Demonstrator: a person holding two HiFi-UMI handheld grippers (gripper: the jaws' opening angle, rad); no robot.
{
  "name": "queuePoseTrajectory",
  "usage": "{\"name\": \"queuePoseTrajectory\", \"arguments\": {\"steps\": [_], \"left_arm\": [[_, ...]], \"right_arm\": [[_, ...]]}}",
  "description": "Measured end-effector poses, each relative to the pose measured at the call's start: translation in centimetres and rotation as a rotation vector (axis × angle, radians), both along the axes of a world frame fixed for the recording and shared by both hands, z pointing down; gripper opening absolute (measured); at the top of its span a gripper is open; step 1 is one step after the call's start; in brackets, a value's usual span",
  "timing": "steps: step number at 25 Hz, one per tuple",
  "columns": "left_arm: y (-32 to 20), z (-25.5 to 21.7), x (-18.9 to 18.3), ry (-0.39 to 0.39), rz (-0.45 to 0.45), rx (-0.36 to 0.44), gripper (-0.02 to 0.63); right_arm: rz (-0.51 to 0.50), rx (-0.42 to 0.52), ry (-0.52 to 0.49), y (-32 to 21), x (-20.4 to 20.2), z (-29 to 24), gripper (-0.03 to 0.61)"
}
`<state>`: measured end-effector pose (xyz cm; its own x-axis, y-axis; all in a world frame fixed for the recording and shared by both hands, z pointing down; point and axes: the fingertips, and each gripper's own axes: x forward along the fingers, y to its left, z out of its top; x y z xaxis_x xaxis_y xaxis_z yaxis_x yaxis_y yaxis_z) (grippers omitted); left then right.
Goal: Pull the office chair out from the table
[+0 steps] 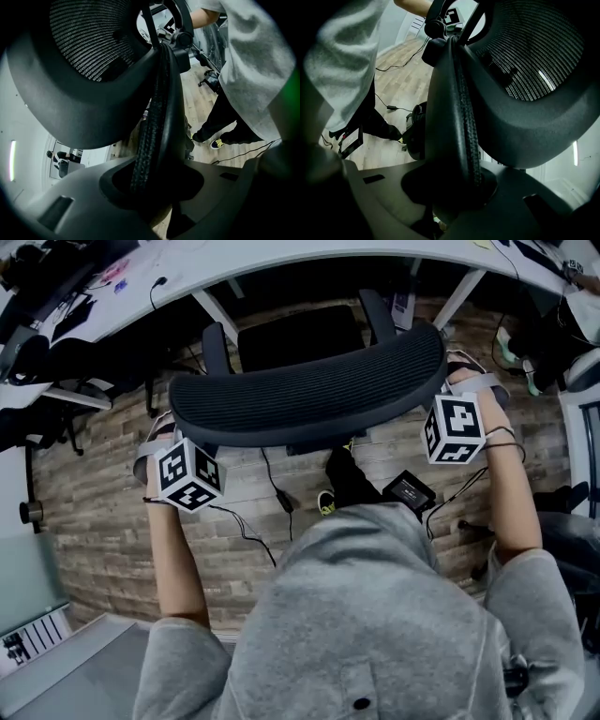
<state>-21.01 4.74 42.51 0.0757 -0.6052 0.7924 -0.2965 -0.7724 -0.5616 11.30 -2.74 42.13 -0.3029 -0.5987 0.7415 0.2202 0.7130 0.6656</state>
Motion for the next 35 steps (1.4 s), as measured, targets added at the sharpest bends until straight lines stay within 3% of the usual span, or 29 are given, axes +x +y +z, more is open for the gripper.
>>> {"name": "queuePoseTrajectory", "arguments": {"steps": [30, 33, 35], "left_arm": [[10.1, 0.1, 1.6, -0.002, -0.006, 0.002, 0.144], [10.7, -0.3, 2.1, 0.036, -0.036, 0.06, 0.166], [11.0, -0.7, 2.6, 0.086, -0.08, 0.133, 0.199]], "right_arm": [[-0.007, 0.01, -0.007, 9.9, 1.6, -0.1, 0.087], [-0.004, 0.047, -0.049, 10.6, 1.6, -0.3, 0.107], [-0.004, 0.11, -0.127, 11.1, 1.6, -0.7, 0.161]]}}
